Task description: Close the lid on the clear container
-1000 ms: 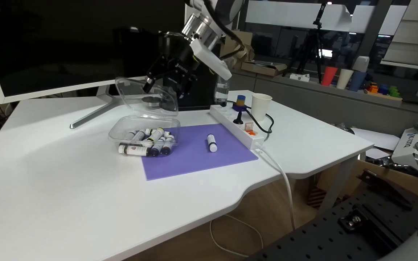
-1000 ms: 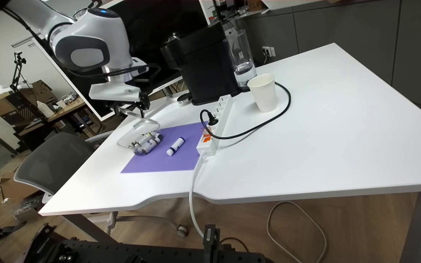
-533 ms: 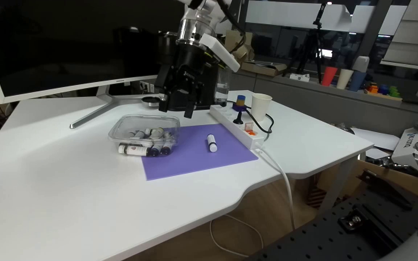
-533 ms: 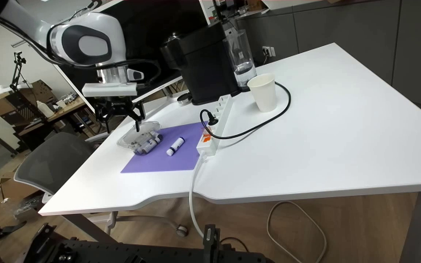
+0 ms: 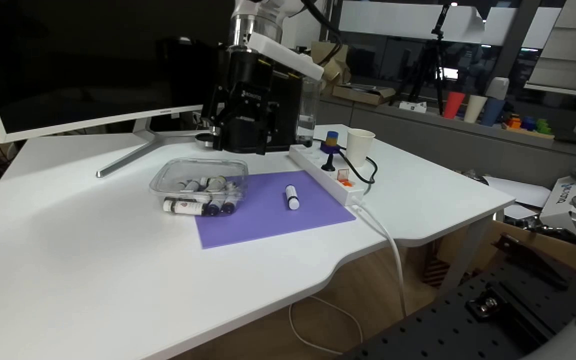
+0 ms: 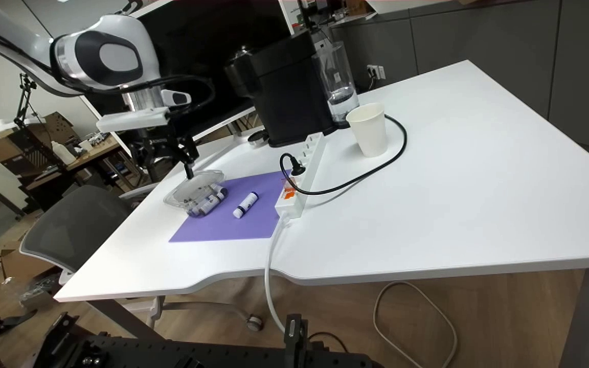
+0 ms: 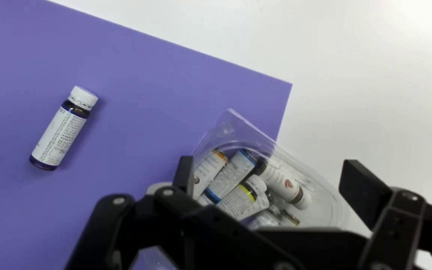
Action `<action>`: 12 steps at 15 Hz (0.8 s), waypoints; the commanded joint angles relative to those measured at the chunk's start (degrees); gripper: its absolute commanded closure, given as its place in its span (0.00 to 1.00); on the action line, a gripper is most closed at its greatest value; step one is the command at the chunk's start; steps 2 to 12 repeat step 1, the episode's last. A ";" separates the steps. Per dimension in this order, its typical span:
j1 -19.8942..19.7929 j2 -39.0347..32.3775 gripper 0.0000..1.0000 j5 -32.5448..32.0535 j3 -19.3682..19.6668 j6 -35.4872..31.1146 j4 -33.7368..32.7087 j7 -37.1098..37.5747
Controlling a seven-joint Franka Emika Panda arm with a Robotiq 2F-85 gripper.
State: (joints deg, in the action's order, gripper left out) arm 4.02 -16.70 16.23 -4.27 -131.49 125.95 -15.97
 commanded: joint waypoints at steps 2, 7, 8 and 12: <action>0.93 3.84 0.00 -1.20 -0.18 -4.55 3.34 11.77; 0.93 3.84 0.00 -1.20 -0.18 -4.55 3.34 11.77; 0.93 3.84 0.00 -1.20 -0.18 -4.55 3.34 11.77; 0.93 3.84 0.00 -1.20 -0.18 -4.55 3.34 11.77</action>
